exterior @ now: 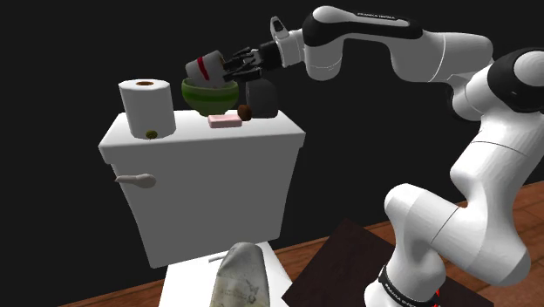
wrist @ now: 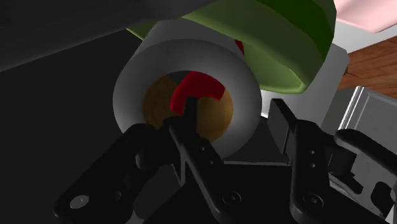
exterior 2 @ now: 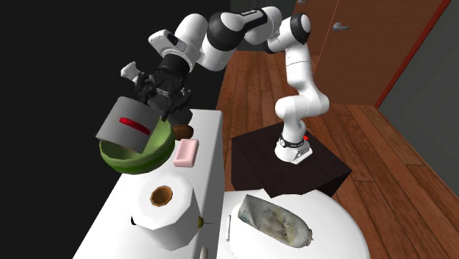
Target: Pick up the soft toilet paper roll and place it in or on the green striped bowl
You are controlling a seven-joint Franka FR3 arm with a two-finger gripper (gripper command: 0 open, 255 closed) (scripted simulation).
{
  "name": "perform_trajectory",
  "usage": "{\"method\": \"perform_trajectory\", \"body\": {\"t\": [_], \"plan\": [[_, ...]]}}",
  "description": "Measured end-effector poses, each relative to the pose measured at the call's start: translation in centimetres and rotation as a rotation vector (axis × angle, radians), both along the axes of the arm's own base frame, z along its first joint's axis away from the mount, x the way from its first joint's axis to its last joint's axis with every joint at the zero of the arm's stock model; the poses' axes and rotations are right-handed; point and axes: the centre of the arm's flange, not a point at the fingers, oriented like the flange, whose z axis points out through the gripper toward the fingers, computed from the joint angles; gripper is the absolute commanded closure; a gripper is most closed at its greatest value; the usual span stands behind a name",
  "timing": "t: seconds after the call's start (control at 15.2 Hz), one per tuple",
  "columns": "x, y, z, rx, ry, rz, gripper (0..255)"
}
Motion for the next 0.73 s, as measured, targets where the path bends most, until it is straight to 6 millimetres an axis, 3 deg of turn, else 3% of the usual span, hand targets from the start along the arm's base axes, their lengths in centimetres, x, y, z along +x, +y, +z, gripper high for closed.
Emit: {"method": "perform_trajectory", "body": {"t": [0.33,0.73], "plan": [[0.0,0.0,-0.1,-0.001,0.002,0.001,0],[-2.8,-3.4,1.8,0.000,0.001,-0.001,0]]}}
